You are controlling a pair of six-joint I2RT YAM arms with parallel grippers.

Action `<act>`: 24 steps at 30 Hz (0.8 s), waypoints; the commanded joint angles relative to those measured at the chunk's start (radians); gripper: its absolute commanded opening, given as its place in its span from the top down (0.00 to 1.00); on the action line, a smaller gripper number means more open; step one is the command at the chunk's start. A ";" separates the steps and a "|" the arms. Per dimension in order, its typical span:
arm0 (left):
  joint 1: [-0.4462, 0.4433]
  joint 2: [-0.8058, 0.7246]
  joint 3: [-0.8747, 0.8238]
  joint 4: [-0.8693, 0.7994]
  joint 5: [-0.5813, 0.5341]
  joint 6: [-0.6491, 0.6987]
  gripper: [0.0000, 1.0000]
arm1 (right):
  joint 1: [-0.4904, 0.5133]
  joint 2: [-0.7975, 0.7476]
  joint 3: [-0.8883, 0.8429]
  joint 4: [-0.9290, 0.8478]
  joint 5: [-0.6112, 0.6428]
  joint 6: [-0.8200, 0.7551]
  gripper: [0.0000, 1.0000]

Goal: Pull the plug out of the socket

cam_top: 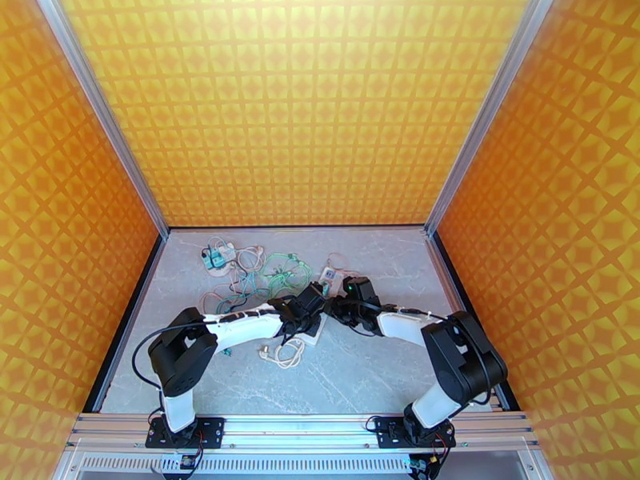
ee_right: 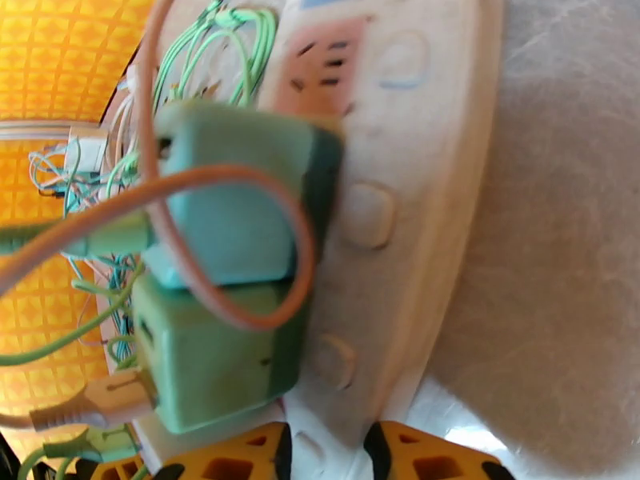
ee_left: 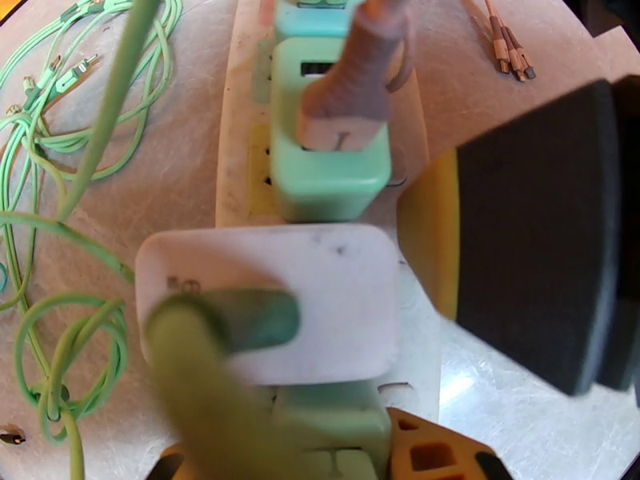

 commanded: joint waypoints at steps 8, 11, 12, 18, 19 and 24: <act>-0.010 0.008 0.035 -0.023 0.014 -0.012 0.78 | 0.008 0.065 0.004 -0.009 0.030 0.025 0.69; -0.011 0.008 0.041 -0.021 0.013 -0.006 0.78 | 0.009 0.073 0.003 -0.037 0.045 0.016 0.70; -0.011 0.007 0.043 -0.022 0.014 -0.007 0.78 | 0.008 0.076 0.003 -0.048 0.052 0.014 0.71; -0.010 -0.020 0.054 -0.027 0.014 -0.006 0.78 | 0.008 0.101 0.003 -0.109 0.083 0.001 0.75; -0.010 -0.026 0.057 -0.031 0.014 -0.001 0.78 | 0.009 0.104 0.001 -0.113 0.086 0.001 0.76; -0.010 -0.061 0.068 -0.044 0.002 0.012 0.79 | 0.008 0.112 0.003 -0.151 0.116 -0.005 0.75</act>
